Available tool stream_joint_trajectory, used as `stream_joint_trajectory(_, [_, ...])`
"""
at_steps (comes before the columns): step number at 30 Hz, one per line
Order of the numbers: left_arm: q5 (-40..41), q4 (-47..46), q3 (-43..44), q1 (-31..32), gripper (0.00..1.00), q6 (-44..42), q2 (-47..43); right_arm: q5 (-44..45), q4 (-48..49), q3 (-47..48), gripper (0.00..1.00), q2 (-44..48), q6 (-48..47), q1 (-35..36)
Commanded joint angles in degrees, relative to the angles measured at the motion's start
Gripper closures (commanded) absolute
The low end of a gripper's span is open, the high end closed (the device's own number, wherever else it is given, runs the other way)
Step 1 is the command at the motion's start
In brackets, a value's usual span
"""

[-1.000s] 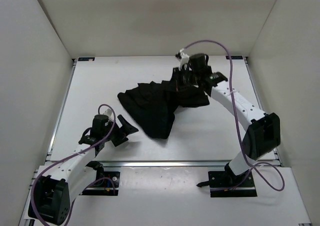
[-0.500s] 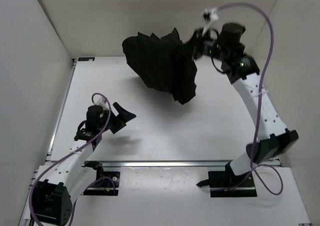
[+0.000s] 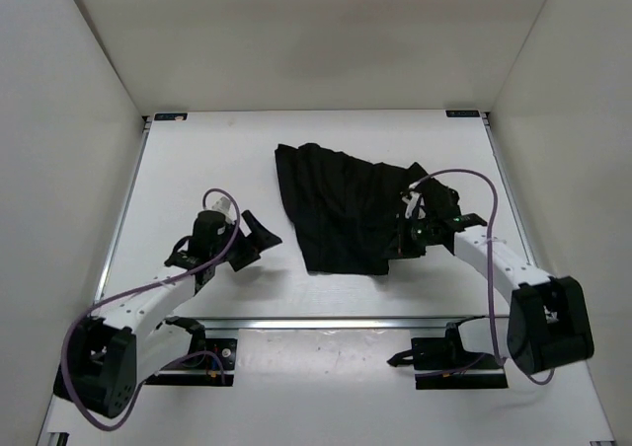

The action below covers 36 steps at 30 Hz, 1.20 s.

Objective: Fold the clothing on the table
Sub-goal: Flatten the skirt out

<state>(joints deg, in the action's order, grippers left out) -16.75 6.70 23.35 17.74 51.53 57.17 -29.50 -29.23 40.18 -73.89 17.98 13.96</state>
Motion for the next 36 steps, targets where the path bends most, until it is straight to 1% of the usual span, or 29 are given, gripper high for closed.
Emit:
stream_joint_trajectory(1, [3.0, -9.9, -1.6, 3.4, 0.01, 1.9, 3.7, 0.1, 7.5, -0.6, 1.00, 4.7, 2.2, -1.8])
stream_joint_trajectory(3, [2.6, -13.5, -1.1, 5.5, 0.02, 2.7, 7.7, 1.0, 5.4, -0.1, 1.00, 5.4, 0.8, -3.8])
stream_joint_trajectory(7, [2.4, -16.8, 3.1, 10.5, 0.01, 0.6, 15.4, 0.5, 3.4, -1.2, 1.00, 7.2, 0.1, -6.5])
stream_joint_trajectory(10, [1.4, -20.6, 4.6, 13.5, 0.05, 1.0, 22.8, -0.4, 4.4, -3.0, 1.00, 8.3, 1.2, -7.2])
stream_joint_trajectory(13, [1.2, -22.5, 6.1, 15.3, 0.10, 1.0, 27.2, -0.9, 5.1, -3.6, 1.00, 9.6, 2.4, -6.1])
stream_joint_trajectory(18, [2.9, -25.1, 8.3, 16.7, 0.19, 1.4, 31.0, -1.1, 5.6, -3.8, 1.00, 11.0, 4.2, -4.9])
stream_joint_trajectory(23, [2.3, -24.7, 11.5, 18.1, 0.21, 1.7, 36.4, -1.8, 5.2, -2.9, 1.00, 12.0, 5.2, -5.5])
stream_joint_trajectory(24, [2.8, -24.4, 12.0, 18.6, 0.24, 1.8, 36.6, -1.8, 5.6, -2.7, 1.00, 11.9, 5.3, -5.4])
stream_joint_trajectory(25, [3.0, -24.0, 12.4, 18.7, 0.31, 1.6, 37.3, -2.0, 5.7, -2.6, 1.00, 11.6, 5.6, -5.3])
stream_joint_trajectory(26, [3.0, -23.8, 12.5, 18.9, 0.35, 1.5, 37.4, -2.1, 5.9, -2.0, 1.00, 11.7, 5.9, -4.9])
stream_joint_trajectory(28, [2.5, -24.1, 12.8, 18.7, 0.52, 1.7, 38.2, -2.3, 6.2, -2.0, 1.00, 11.7, 6.5, -4.7])
stream_joint_trajectory(29, [3.0, -24.0, 12.9, 18.6, 0.56, 1.8, 38.2, -2.7, 6.8, -2.3, 1.00, 11.2, 6.8, -4.6])
stream_joint_trajectory(31, [3.1, -23.1, 13.1, 18.5, 0.77, 1.3, 38.5, -3.3, 7.4, -2.4, 1.00, 11.0, 6.5, -4.4])
stream_joint_trajectory(32, [3.1, -22.8, 13.2, 18.3, 0.87, 1.5, 38.7, -3.4, 7.7, -2.1, 0.99, 10.9, 6.6, -4.7])
stream_joint_trajectory(33, [2.7, -22.7, 13.4, 18.1, 0.94, 1.4, 38.5, -3.4, 8.1, -2.0, 1.00, 10.4, 6.5, -4.8])
stream_joint_trajectory(34, [3.0, -22.2, 13.6, 18.2, 1.00, 1.2, 38.4, -3.5, 7.9, -1.3, 0.99, 9.9, 6.3, -5.1])
stream_joint_trajectory(36, [3.0, -20.9, 14.1, 17.4, 1.00, 0.4, 37.8, -3.4, 7.5, -0.5, 1.00, 9.6, 5.8, -6.0])
